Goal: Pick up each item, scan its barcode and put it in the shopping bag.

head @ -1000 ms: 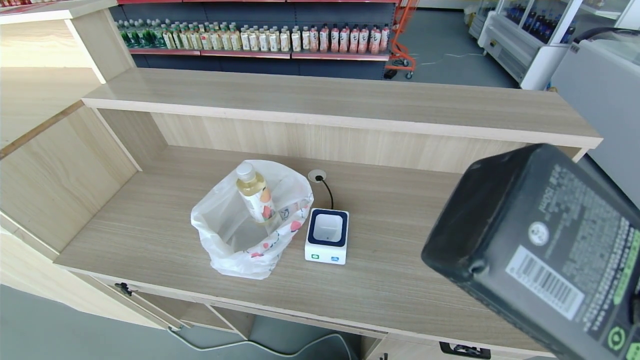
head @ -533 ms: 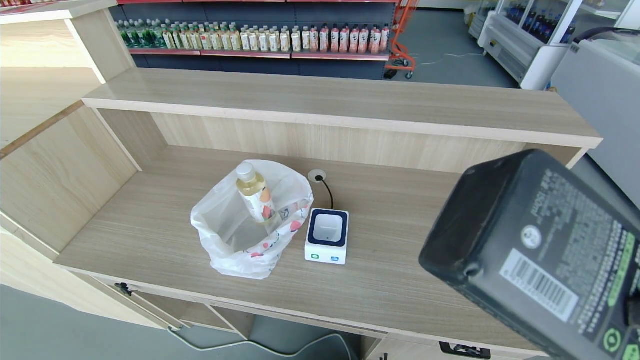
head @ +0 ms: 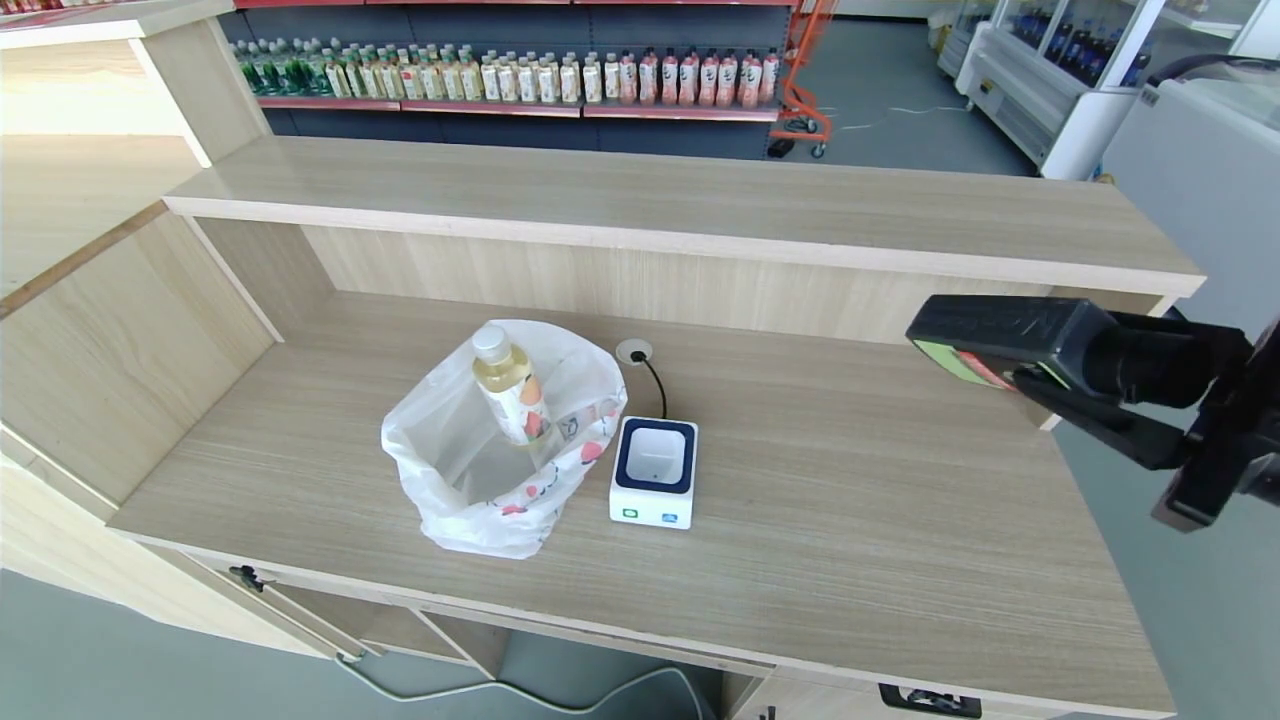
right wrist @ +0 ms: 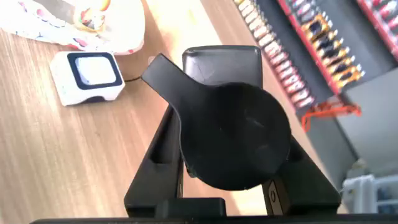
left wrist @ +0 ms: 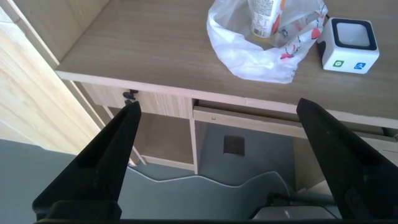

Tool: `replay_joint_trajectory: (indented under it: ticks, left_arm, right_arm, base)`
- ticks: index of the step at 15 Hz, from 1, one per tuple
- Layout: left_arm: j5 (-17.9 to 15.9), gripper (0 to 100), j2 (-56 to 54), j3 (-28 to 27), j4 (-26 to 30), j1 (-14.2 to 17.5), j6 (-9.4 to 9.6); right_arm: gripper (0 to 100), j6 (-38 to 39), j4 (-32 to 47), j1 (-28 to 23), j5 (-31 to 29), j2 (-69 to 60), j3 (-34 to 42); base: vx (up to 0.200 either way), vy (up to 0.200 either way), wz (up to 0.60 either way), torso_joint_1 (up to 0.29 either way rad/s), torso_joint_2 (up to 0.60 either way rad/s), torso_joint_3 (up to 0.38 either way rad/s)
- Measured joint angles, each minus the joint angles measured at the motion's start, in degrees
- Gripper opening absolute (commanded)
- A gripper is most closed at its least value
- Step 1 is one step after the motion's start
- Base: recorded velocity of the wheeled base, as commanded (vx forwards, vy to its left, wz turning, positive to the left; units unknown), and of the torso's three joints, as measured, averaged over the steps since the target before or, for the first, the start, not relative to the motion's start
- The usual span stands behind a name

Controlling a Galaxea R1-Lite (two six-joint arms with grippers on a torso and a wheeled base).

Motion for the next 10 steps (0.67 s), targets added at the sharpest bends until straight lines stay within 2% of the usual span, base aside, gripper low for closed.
replay_joint_trajectory:
  ticks: [3, 5, 6, 8, 10]
  left_arm:
    - [0.00, 100, 0.00, 0.02, 0.02, 0.00, 0.00]
    - [0.00, 100, 0.00, 0.02, 0.02, 0.00, 0.00]
    - [0.00, 100, 0.00, 0.02, 0.02, 0.00, 0.00]
    - [0.00, 100, 0.00, 0.02, 0.02, 0.00, 0.00]
    - [0.00, 100, 0.00, 0.02, 0.02, 0.00, 0.00]
  right_arm:
    - [0, 28.40, 7.56, -1.99, -4.24, -0.79, -1.50]
    - [0, 42.78, 16.77, -2.43, -1.88, -0.57, -2.88]
    - [0, 49.40, 18.59, -2.49, 0.41, 0.04, -3.95]
    - [0, 58.70, 19.57, -2.65, 4.08, 3.36, -6.34]
    - [0, 64.74, 16.42, -2.62, 6.72, 7.97, -8.46]
  base:
    - [0.000, 0.000, 0.00, 0.000, 0.00, 0.000]
    - [0.000, 0.000, 0.00, 0.000, 0.00, 0.000]
    - [0.000, 0.000, 0.00, 0.000, 0.00, 0.000]
    - [0.000, 0.000, 0.00, 0.000, 0.00, 0.000]
    - [0.000, 0.000, 0.00, 0.000, 0.00, 0.000]
